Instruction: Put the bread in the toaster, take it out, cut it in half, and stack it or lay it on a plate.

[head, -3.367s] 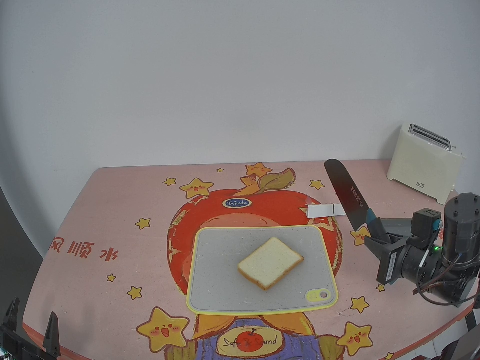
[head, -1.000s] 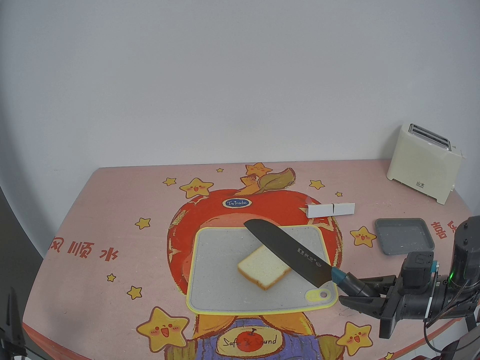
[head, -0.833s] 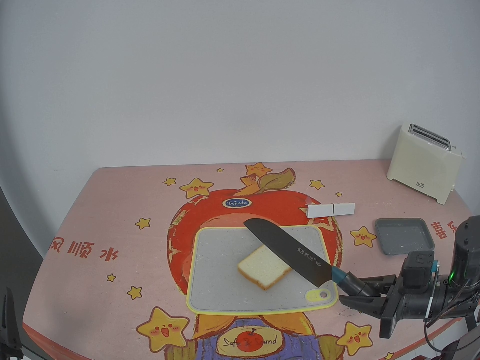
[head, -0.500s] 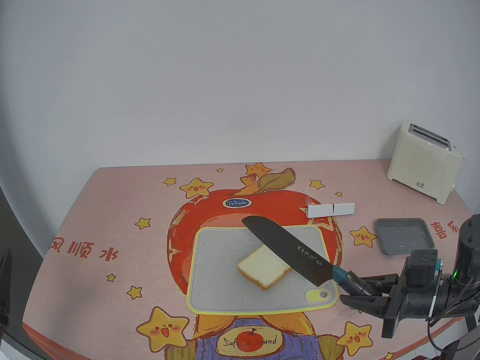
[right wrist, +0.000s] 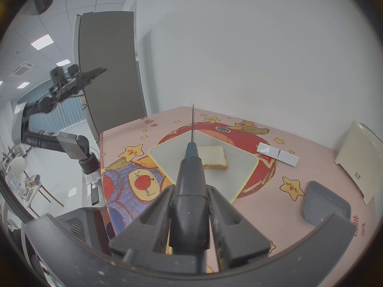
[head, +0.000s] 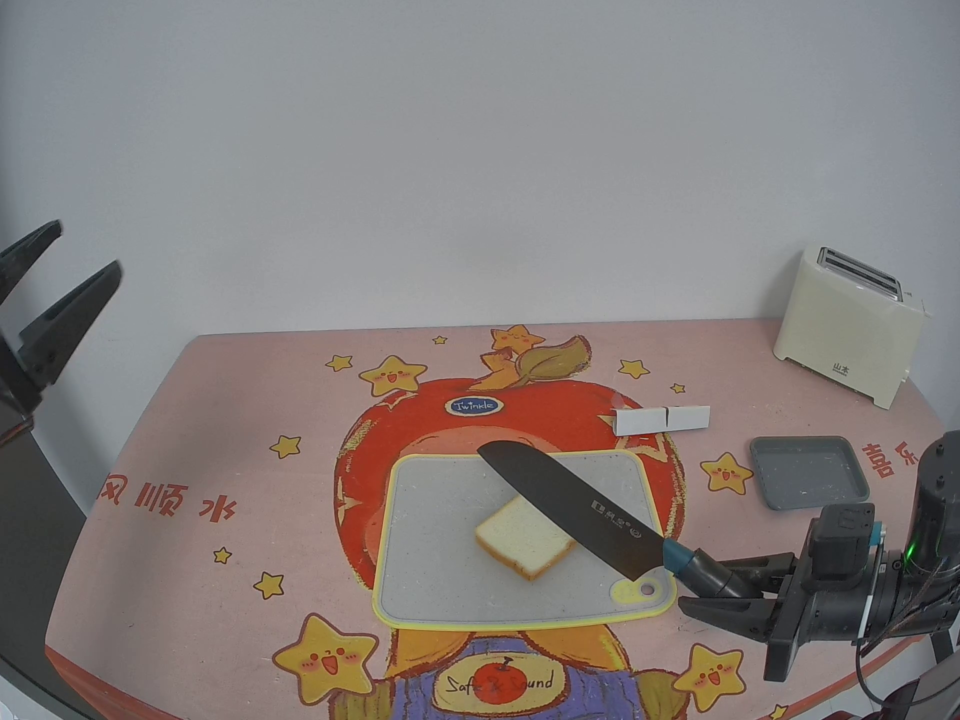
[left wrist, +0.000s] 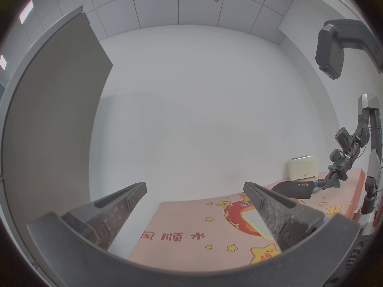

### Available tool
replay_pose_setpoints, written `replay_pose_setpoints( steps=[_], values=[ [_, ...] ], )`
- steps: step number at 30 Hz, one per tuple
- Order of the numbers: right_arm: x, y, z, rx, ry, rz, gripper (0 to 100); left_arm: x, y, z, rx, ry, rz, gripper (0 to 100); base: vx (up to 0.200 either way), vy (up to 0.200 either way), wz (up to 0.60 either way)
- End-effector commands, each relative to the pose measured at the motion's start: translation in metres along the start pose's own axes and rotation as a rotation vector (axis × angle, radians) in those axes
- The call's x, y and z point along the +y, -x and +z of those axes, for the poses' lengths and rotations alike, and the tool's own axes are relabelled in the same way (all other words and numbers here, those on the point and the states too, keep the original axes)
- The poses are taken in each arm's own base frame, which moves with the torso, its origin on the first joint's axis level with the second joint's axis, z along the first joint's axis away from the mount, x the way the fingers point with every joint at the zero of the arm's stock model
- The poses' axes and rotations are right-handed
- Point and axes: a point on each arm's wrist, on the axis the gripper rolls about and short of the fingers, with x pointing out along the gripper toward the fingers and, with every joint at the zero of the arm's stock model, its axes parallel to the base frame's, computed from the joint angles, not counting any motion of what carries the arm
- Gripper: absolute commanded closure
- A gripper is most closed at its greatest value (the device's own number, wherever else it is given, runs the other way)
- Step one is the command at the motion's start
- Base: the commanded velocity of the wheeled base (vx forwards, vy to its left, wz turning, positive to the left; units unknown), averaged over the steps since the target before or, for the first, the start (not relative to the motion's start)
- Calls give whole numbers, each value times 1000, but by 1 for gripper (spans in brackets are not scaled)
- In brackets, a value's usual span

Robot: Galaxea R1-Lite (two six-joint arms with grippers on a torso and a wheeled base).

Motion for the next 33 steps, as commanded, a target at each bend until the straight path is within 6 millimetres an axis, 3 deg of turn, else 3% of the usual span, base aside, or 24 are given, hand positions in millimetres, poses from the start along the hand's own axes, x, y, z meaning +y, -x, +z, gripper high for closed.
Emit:
replay_pose_setpoints(
  steps=[1, 5, 7, 14, 20, 21, 33],
  values=[
    [1, -1, -1, 8, 5, 8, 100, -44, -78, -37, 77, 159, -228, 0, 0, 0, 0],
    [3, -1, -1, 11, 10, 17, 100, -56, -91, -49, 119, 179, -271, 0, 0, 0, 0],
    [4, -2, -2, 17, 11, 19, 100, -73, -100, -61, 167, 213, -336, 0, 0, 0, 0],
    [7, -9, -6, 56, 17, 16, 100, -121, -99, -65, 249, 373, -374, 0, 0, 0, 0],
    [4, -19, -8, 83, 14, -64, 100, -127, -108, -72, 275, 376, -376, 0, 0, 0, 0],
    [4, -19, -7, 80, 14, -67, 100, -127, -109, -73, 278, 376, -373, 100, 0, 0, 0],
    [0, -19, -4, 68, 3, -121, 100, -138, -148, -88, 299, 378, -369, 100, 0, 0, 0]
  ],
)
